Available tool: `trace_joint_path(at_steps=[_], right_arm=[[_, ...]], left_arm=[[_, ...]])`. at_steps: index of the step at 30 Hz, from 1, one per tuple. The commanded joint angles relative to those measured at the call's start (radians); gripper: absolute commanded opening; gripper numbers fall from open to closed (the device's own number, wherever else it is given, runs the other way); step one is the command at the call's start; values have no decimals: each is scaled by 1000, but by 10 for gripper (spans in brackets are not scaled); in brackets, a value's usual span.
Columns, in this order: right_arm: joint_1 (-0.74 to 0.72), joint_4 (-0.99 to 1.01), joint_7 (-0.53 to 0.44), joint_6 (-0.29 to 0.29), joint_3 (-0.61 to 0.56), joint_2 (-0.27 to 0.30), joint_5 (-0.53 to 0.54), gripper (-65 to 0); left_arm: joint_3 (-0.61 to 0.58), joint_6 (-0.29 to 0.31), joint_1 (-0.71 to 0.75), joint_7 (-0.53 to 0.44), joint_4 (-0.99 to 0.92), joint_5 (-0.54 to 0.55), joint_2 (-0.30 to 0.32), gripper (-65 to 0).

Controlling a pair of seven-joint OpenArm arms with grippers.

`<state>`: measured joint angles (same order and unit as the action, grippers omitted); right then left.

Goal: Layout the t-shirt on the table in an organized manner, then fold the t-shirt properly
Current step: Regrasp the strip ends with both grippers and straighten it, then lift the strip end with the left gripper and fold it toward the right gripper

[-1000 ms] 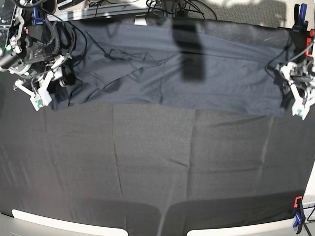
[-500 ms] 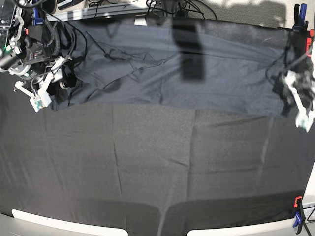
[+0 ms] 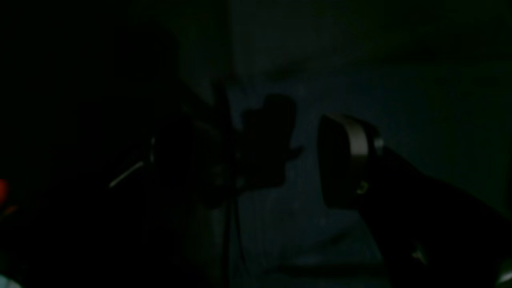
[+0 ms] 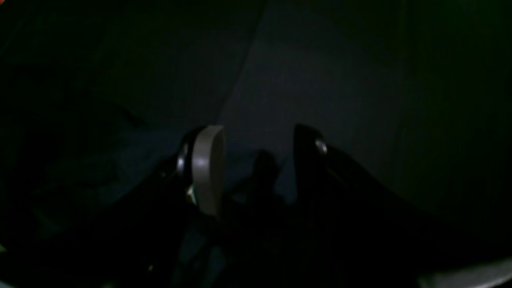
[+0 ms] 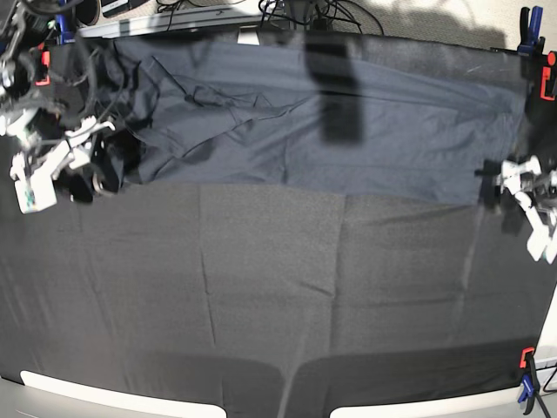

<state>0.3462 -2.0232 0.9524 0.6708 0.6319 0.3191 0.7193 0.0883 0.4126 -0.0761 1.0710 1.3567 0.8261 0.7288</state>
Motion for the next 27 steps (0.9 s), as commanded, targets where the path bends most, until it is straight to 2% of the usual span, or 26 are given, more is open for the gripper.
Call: trace_joint_path(at_steps=[1,5,8,14,16,20,22,27], right_arm=[[2,-27,-6,27,27,0,25,-376],[41,-86,13,27,116,-66,26,-376],[91,-154,14,27,178,-110,26,-376],[229,-274,14,27,233,-187,36,-376],[270,-290,33,27,232,-206,123,-376],[300,-301,174,27,231,-239,336,-376],[306,-301,174,27,231,-257,339,-376],[305,-301,174,27,231,-267,336,-376]], left_arm=[[10,26,-24,-3,-21,64,31,-199],[10,121,-26,48,-106,246,62,-199],[10,139,-25,82,-114,286,73,-199],[10,140,-18,80,-114,285,72,-199],[10,142,-18,80,-114,283,72,-199],[10,142,-17,72,-114,243,72,-199],[18,140,-5,42,-114,206,74,-199],[92,138,45,37,-158,204,75,-199]])
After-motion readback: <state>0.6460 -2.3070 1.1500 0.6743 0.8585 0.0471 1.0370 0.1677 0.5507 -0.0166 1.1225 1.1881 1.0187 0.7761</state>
